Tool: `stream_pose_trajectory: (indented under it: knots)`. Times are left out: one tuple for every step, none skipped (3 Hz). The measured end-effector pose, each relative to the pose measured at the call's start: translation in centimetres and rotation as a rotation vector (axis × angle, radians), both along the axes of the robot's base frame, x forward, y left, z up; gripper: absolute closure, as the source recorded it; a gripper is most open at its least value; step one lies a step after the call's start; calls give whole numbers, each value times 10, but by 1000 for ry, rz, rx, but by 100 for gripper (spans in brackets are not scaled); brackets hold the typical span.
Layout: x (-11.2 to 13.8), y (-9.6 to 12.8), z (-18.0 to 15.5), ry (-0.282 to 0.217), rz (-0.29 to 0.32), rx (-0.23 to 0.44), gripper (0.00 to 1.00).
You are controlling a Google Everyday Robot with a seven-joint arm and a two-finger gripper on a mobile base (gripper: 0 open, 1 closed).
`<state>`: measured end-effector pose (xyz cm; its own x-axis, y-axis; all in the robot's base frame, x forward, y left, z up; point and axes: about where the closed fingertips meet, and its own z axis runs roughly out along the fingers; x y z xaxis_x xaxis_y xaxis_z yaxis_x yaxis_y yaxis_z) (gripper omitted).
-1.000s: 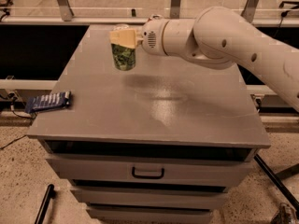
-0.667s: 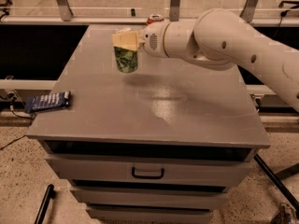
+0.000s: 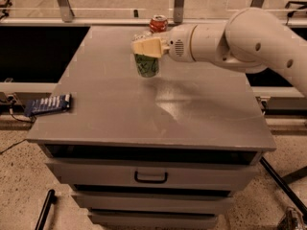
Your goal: Place green can upright
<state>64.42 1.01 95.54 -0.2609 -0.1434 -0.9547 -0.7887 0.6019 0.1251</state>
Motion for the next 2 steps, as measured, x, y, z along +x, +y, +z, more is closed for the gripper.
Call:
stream_pose_trajectory:
  knots:
    - [-13,-47,-5,-15,-22,-53,100]
    - [-25,-79,-13,25,-44,-72,100]
